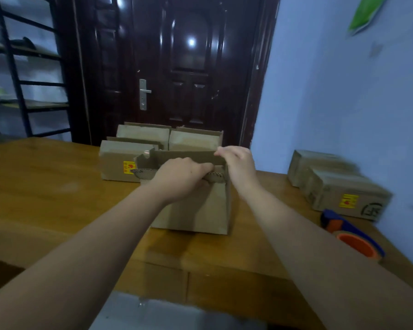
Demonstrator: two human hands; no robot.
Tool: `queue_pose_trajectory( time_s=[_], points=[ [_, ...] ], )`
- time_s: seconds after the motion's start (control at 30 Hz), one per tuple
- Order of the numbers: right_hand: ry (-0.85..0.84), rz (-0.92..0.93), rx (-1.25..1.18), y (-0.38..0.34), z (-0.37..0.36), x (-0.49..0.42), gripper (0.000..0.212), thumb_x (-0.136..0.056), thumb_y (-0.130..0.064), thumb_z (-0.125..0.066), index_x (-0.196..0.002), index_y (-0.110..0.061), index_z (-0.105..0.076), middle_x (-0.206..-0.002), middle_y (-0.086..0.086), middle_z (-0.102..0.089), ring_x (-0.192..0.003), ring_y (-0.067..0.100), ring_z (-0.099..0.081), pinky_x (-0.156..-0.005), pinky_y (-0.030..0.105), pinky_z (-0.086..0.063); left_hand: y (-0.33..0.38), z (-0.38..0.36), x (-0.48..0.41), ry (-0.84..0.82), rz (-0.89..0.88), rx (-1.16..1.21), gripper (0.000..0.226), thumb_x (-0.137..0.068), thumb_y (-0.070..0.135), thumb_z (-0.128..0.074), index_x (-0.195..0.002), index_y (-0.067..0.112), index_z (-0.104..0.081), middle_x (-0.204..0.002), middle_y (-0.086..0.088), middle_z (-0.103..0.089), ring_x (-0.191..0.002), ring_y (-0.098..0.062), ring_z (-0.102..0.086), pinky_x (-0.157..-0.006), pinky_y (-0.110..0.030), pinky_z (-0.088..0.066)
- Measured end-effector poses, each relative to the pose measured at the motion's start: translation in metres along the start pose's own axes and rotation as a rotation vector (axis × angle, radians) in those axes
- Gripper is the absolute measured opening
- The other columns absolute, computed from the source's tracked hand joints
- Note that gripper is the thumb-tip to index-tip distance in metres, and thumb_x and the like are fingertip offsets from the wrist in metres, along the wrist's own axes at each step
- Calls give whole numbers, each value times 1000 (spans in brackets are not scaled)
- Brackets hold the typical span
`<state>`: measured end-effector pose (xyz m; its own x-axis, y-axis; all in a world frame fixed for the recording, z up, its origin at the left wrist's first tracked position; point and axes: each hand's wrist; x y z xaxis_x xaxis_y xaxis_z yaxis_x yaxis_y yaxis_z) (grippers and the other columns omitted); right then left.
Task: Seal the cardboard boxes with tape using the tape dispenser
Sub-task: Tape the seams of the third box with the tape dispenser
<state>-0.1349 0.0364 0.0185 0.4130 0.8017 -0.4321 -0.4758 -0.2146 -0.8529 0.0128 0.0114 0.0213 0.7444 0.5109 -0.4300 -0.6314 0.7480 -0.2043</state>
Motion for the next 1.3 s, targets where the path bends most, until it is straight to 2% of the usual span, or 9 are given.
queue_pose_trajectory(
  time_s=[0.13,0.3,0.5,0.63,0.73,0.87,1.03,1.13,1.3],
  points=[
    [12,-282,61,13,65,7,44,-78,-45,-43,-51,-26,-72,-127,2,-54,-111,17,-45,-103,42,-35,57,-2,-19,-15,-140,41,16,-96,29,-44,-109,26,-53,-89,2,-64,-82,-20,-62,-67,-35,-52],
    [-129,-395,163,30,131,14,35,-91,-9,-45,-118,-16,-67,-119,-1,-53,-104,18,-43,-90,31,-34,113,-4,-35,35,-270,-36,15,-98,24,-41,-103,20,-54,-92,0,-63,-87,-25,-62,-67,-32,-48],
    [-83,-353,391,56,169,3,48,-81,-10,-44,-124,-20,-60,-96,-6,-55,-94,18,-51,-67,26,-39,176,-1,-45,51,-324,114,25,-100,31,-39,-119,17,-48,-96,-4,-61,-89,-28,-60,-64,-34,-42],
    [-178,-320,334,78,178,1,39,-93,-29,-57,-130,-22,-54,-129,6,-55,-117,24,-54,-96,35,-46,192,11,-47,163,-138,515,34,-96,47,-42,-109,19,-57,-99,-2,-65,-87,-21,-62,-72,-38,-52],
    [-199,-278,482,87,174,7,59,-90,-64,-43,-140,-32,-46,-150,8,-33,-138,28,-30,-113,46,-27,171,14,-45,397,184,513,28,-99,40,-37,-109,25,-57,-93,7,-62,-81,-13,-59,-68,-33,-52],
    [-231,-227,298,87,177,14,39,-104,-29,-32,-141,-33,-42,-156,5,-21,-142,25,-24,-113,40,-27,126,-10,-38,481,567,863,28,-98,33,-45,-121,22,-56,-114,8,-57,-105,-8,-52,-87,-26,-44],
    [-205,-365,-200,88,176,19,53,-96,8,-38,-137,-23,-50,-133,10,-50,-94,19,-60,-69,23,-55,120,-40,-23,441,474,1305,48,-88,60,-29,-113,28,-54,-104,19,-61,-103,1,-56,-90,-24,-45],
    [-157,-415,-357,87,176,22,55,-92,11,-44,-136,-22,-52,-124,15,-54,-86,24,-63,-58,26,-56,122,-48,-14,364,433,1224,53,-82,71,-41,-118,34,-51,-105,28,-52,-103,1,-50,-81,-24,-42],
    [11,-380,-474,93,173,26,39,-99,-11,-43,-135,-24,-48,-110,8,-64,-91,24,-66,-71,34,-57,122,-47,-14,343,525,1265,55,-88,30,-60,-136,36,-34,-107,28,-51,-93,13,-48,-80,-14,-38]
  ],
)
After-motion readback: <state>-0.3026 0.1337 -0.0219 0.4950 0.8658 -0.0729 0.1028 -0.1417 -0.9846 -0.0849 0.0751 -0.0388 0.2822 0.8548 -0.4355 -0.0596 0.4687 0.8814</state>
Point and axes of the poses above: each hand's wrist, its own x-axis away from the middle knuckle, its own z-axis out of the back of the hand, y = z × x
